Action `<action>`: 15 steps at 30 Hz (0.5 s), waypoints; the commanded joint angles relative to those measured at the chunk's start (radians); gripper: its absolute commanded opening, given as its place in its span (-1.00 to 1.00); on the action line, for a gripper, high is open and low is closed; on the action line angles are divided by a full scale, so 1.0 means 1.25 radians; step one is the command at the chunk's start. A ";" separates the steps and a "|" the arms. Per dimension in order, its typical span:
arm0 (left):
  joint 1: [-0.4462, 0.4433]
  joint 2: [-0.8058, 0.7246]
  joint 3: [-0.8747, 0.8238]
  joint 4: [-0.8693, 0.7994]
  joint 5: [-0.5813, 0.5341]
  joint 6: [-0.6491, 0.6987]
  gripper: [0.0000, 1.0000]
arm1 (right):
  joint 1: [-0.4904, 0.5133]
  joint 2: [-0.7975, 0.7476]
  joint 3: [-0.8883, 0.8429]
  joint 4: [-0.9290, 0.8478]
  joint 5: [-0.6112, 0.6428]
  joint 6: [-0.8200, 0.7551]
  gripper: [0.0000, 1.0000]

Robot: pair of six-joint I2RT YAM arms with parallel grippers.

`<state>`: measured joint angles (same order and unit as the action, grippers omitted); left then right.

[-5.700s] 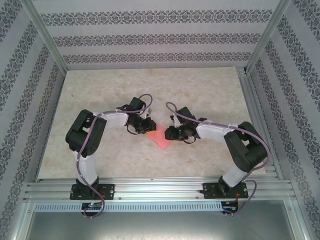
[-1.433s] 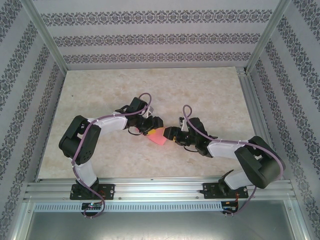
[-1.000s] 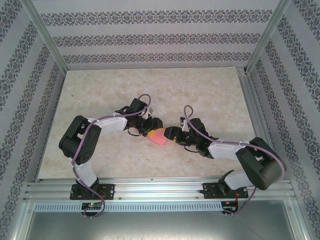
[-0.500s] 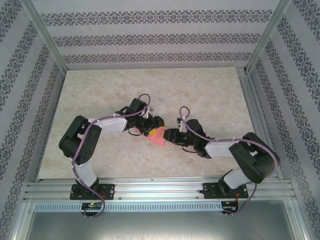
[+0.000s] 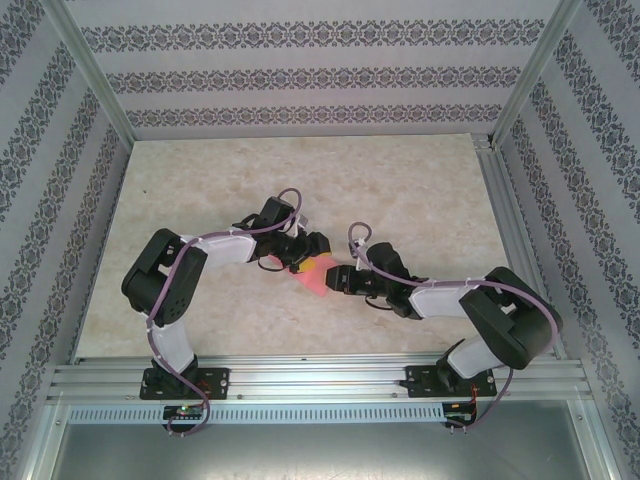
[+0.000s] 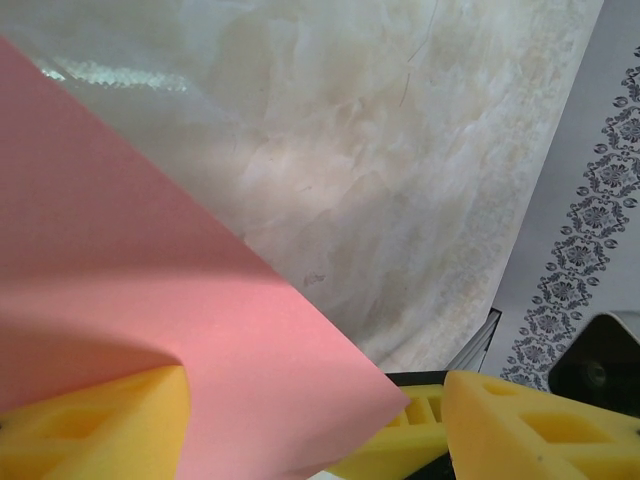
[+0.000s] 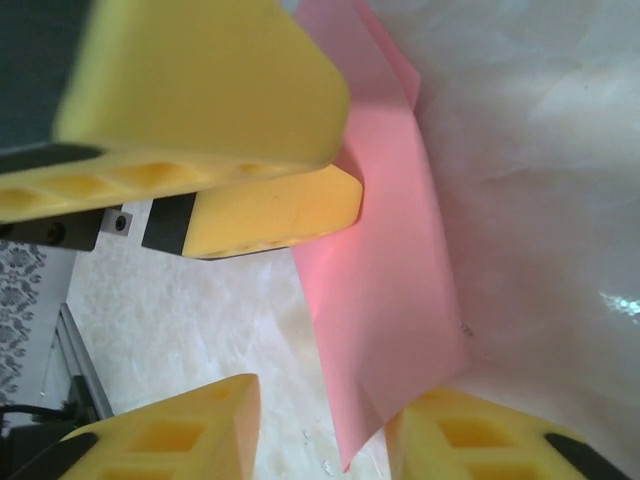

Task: Fold a paper plane with a square sheet of paper (pick it up from the middle)
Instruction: Third fold the triangle at the center of the table.

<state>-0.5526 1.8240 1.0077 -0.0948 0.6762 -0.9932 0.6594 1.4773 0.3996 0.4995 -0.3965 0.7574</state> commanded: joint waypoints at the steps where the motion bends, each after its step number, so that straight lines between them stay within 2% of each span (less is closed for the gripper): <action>1: -0.012 0.007 -0.008 0.036 0.016 -0.011 0.37 | 0.003 -0.044 -0.032 0.043 0.018 -0.020 -0.15; 7: -0.014 0.013 -0.012 0.037 0.021 -0.014 0.36 | -0.004 -0.031 -0.037 0.130 -0.007 0.022 0.02; 15: -0.017 0.012 -0.012 0.039 0.023 -0.019 0.24 | -0.035 0.067 -0.041 0.337 -0.044 0.099 0.06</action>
<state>-0.5579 1.8256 1.0050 -0.0891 0.6853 -1.0027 0.6304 1.5314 0.3550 0.7502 -0.4179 0.8371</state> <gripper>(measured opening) 0.619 0.525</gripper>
